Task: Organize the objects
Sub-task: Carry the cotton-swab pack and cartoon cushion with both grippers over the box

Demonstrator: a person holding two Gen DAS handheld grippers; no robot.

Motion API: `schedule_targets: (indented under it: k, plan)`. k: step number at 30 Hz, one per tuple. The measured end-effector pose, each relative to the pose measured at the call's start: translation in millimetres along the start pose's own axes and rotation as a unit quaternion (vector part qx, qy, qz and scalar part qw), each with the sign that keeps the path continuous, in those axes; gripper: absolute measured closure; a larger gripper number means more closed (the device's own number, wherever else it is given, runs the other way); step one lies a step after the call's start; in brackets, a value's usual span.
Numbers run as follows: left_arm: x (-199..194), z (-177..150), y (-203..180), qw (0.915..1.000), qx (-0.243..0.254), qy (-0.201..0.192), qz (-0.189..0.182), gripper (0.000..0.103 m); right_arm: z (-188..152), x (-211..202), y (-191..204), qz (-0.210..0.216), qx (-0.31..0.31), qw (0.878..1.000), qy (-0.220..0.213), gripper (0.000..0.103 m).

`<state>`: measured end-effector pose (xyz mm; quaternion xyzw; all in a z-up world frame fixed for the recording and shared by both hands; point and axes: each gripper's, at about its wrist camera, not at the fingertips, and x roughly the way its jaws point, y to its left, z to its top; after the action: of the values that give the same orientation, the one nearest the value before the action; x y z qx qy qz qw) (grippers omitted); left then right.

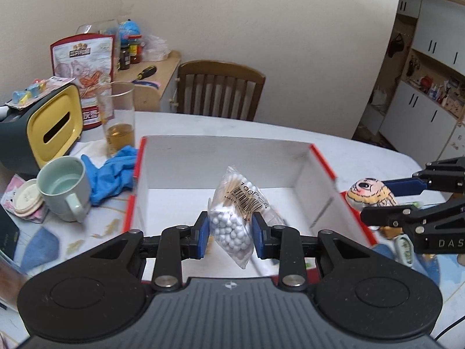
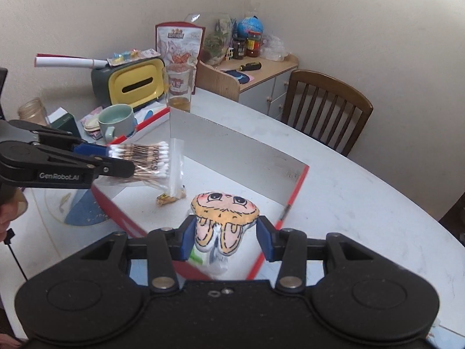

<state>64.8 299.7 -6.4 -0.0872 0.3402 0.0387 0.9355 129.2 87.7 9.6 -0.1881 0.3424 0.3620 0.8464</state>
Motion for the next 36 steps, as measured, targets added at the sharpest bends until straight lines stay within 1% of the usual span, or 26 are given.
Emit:
schedule_targets:
  k: [8,21,27,32,36]
  plan:
    - [20,10,22,0.9997,0.016,0.019,0.005,0.074,22,39,5,-0.004,0.009,1.000,0.022,0.060]
    - [69,23,23,0.9966,0.066,0.046,0.019,0.074,43,99,5,-0.017,0.028,0.998,0.059,0.060]
    - [93,32,23,0.9944,0.074,0.070,0.026,0.074,45,126,7,-0.028,0.024,0.996,0.082,0.060]
    - [107,35,27,0.9929,0.064,0.097,0.021,0.074,47,148,10,-0.033,0.029,0.994,0.103,0.059]
    - [115,36,27,0.9910,0.068,0.113,0.022,0.074,47,161,11,-0.037,0.035,0.991,0.121,0.059]
